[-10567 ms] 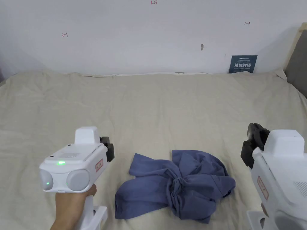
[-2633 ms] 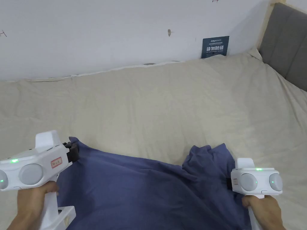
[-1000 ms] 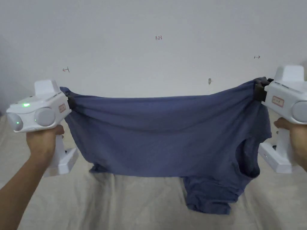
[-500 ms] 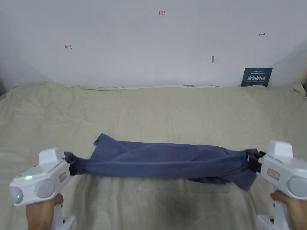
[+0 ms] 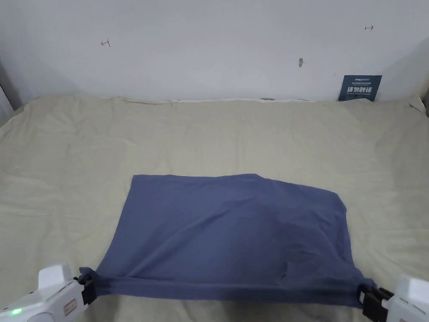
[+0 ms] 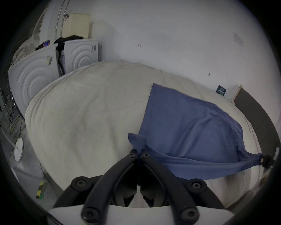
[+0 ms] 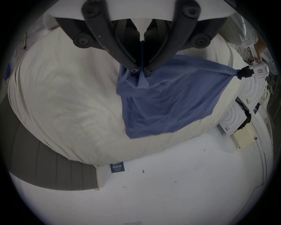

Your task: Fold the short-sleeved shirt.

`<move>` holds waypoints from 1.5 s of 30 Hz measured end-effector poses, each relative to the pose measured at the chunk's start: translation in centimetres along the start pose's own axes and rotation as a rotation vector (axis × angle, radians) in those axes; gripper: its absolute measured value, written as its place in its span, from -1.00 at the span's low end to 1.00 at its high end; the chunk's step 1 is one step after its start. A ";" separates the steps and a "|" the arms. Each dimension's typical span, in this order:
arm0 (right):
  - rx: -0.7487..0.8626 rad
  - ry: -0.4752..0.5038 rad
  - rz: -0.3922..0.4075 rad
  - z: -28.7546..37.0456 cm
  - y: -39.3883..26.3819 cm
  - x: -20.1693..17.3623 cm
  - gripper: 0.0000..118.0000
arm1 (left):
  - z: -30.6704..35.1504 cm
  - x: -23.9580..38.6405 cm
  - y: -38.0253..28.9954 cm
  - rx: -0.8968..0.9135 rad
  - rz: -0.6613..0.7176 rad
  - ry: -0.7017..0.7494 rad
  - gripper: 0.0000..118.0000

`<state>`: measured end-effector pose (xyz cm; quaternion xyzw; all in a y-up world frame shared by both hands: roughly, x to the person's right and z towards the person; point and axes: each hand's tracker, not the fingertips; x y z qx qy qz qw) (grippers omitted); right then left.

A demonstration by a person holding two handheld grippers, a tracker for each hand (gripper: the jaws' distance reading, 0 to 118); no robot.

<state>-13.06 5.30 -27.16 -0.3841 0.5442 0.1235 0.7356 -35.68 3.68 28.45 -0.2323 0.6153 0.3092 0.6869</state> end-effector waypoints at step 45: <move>0.623 -0.215 0.316 10.6 7.0 -13.9 -0.97 | 12.1 14.1 5.1 0.597 -0.236 -0.164 -1.00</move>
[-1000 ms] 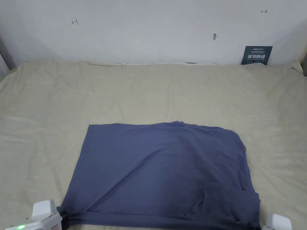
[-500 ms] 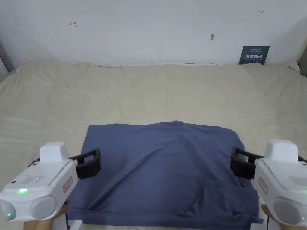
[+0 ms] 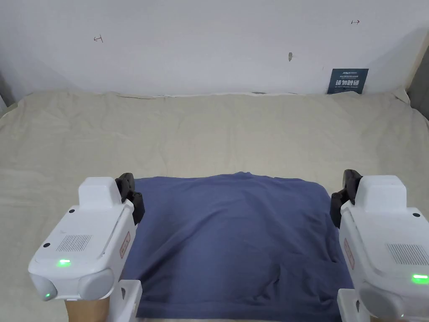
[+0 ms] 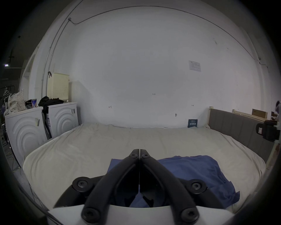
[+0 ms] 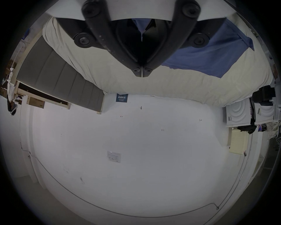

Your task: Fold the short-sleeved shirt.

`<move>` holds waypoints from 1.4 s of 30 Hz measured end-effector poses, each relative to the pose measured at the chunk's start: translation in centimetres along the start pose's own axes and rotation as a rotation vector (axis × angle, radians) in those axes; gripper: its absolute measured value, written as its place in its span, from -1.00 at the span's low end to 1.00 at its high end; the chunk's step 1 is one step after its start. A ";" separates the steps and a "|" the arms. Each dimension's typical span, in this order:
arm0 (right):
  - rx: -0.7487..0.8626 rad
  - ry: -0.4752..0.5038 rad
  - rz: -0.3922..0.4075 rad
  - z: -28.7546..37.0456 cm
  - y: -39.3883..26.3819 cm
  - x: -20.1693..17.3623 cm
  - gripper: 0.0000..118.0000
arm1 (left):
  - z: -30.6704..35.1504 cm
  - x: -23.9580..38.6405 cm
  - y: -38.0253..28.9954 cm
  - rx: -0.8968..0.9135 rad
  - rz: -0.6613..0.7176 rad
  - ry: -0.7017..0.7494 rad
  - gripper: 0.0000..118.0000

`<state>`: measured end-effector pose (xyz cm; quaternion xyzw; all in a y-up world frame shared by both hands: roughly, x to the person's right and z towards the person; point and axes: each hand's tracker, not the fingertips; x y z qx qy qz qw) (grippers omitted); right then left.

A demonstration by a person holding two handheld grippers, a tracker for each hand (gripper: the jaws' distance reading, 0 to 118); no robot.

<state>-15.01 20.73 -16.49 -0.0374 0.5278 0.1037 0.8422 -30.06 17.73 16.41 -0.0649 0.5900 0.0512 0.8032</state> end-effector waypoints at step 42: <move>-0.501 0.002 -0.137 -2.2 -11.5 4.2 0.02 | 0.5 -8.7 -15.0 -0.668 0.040 0.049 -0.86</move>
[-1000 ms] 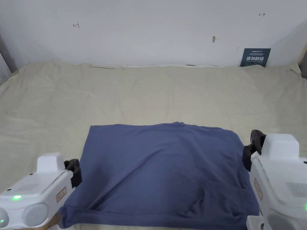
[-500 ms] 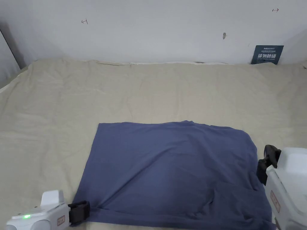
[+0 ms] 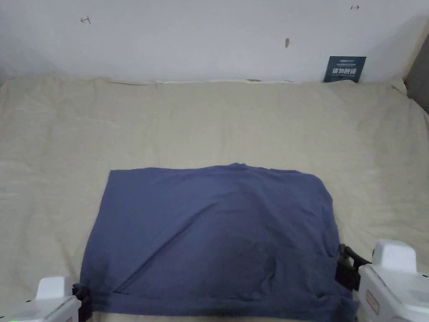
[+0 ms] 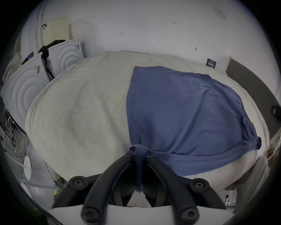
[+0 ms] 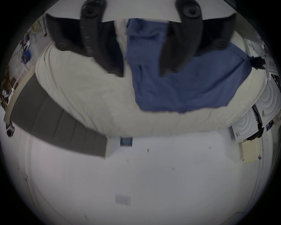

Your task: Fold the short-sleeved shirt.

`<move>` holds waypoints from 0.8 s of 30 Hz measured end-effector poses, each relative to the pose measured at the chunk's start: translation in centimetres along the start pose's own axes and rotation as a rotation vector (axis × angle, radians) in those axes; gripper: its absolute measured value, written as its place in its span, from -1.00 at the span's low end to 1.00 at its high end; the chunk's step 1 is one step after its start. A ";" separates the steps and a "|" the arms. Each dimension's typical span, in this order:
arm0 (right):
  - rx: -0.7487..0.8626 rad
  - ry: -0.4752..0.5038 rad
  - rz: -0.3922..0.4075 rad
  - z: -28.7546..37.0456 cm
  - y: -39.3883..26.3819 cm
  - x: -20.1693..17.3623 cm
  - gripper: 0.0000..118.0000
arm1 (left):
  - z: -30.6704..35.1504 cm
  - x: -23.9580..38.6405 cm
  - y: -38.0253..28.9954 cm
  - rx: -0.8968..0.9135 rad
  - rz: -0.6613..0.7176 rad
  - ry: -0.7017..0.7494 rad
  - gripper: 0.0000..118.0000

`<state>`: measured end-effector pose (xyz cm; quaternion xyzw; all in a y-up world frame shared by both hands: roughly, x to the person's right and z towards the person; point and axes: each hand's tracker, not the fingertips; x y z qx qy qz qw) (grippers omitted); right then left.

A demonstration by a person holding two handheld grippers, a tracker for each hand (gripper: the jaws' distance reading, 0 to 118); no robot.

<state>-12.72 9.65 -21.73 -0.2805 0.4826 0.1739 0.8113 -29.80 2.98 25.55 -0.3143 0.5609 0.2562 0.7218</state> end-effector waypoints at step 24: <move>-0.077 0.096 -0.016 -3.8 -0.7 0.5 -0.84 | -0.8 -2.3 4.0 0.136 0.115 -0.010 -0.86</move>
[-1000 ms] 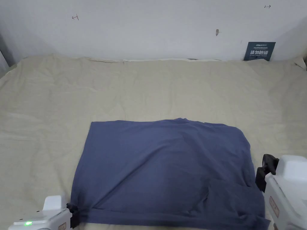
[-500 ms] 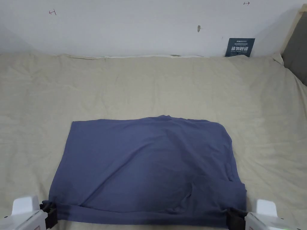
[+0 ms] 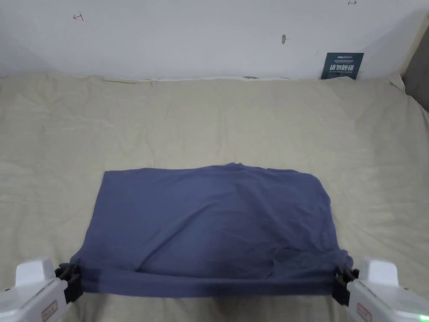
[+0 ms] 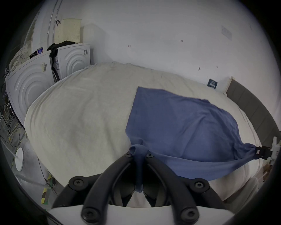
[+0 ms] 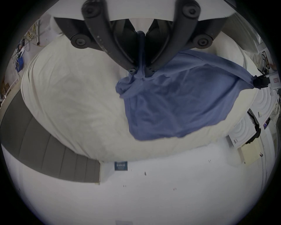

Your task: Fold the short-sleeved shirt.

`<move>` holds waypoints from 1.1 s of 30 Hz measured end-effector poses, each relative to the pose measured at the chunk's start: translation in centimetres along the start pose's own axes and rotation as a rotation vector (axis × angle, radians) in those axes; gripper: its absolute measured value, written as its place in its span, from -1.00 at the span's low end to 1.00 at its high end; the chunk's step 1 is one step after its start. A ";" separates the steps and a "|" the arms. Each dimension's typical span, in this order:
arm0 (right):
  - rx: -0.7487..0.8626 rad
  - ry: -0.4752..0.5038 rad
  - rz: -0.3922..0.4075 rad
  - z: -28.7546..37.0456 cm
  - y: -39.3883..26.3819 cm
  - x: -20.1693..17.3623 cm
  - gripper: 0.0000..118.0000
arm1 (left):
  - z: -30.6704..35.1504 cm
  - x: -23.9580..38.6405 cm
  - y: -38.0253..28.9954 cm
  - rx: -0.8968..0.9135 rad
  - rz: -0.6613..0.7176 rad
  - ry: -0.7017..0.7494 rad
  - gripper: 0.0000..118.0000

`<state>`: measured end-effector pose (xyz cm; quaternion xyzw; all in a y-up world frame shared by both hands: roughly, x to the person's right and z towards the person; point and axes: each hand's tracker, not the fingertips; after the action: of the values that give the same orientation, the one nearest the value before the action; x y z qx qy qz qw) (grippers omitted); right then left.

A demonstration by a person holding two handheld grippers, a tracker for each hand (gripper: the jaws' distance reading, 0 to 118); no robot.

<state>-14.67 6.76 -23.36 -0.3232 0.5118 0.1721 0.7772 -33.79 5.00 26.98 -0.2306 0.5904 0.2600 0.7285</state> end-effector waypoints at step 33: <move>-0.092 -0.070 -0.061 -15.6 11.1 -2.0 0.21 | -13.7 4.9 11.1 -0.142 0.009 0.036 0.65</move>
<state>-32.86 4.44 -29.36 -0.3678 0.4658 0.1828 0.7838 -50.38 5.13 19.16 -0.2836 0.5845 0.3002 0.6984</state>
